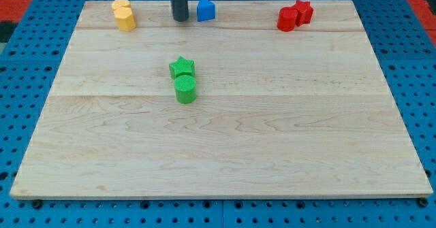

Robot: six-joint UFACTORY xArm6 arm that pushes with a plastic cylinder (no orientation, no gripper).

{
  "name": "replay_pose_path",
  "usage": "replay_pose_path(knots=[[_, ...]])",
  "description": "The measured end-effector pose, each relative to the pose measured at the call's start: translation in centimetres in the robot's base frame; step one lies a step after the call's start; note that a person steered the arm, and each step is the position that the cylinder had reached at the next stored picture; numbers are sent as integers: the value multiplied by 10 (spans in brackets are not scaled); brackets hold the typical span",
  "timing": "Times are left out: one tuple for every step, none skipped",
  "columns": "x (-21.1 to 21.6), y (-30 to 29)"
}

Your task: Push the red circle to the left of the blue triangle

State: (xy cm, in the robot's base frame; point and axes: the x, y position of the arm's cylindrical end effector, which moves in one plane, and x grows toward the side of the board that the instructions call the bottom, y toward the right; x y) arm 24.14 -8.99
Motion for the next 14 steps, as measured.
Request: replay_pose_path(knots=[[0,-18],[42,13],[66,102],[66,218],[64,280],[48,274],[33,253],[22,222],[14,203],[8,192],[-3,194],[-28,207],[-40,214],[-50,223]])
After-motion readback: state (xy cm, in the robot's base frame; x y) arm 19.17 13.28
